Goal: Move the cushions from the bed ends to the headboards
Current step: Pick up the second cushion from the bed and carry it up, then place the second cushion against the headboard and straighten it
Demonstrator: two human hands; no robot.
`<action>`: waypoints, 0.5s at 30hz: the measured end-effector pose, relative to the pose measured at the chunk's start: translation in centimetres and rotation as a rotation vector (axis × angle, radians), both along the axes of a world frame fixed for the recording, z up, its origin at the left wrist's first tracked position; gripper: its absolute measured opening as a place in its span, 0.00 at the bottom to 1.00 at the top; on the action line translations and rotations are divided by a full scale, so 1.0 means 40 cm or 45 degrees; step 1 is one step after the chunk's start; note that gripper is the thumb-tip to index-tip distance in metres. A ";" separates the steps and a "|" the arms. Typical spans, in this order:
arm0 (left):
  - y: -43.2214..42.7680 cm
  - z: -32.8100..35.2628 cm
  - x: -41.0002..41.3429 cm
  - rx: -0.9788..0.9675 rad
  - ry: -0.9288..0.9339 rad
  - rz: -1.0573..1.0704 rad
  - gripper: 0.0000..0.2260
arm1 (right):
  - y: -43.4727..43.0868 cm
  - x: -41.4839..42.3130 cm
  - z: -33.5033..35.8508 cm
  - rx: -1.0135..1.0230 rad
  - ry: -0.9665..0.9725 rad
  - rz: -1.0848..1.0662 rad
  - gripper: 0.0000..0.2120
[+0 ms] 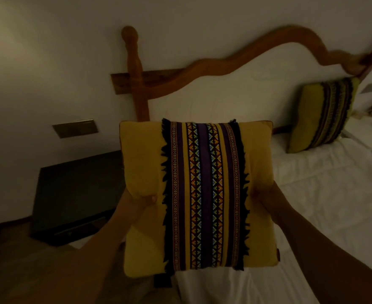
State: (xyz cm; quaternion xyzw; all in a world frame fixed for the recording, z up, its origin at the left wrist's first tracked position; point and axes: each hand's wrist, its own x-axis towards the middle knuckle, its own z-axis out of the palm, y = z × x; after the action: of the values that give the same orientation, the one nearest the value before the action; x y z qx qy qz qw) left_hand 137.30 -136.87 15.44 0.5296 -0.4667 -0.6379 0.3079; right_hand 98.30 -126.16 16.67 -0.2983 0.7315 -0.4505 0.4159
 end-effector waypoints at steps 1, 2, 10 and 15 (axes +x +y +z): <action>-0.051 -0.018 -0.035 0.018 0.001 -0.006 0.27 | -0.048 -0.030 -0.013 0.030 0.005 -0.024 0.15; -0.103 -0.037 -0.067 0.036 -0.008 -0.004 0.26 | -0.097 -0.061 -0.024 0.057 0.008 -0.041 0.16; -0.408 -0.144 -0.295 0.132 -0.022 0.024 0.22 | -0.434 -0.302 -0.065 0.188 0.071 -0.080 0.24; -0.542 -0.209 -0.403 0.205 -0.003 -0.068 0.30 | -0.576 -0.445 -0.124 0.269 0.069 -0.107 0.22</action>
State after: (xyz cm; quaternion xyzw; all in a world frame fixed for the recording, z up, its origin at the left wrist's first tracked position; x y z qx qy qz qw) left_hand 121.20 -158.57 7.08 0.5408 -0.4283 -0.6806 0.2467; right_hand 80.48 -149.18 11.73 -0.2341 0.7978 -0.3796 0.4057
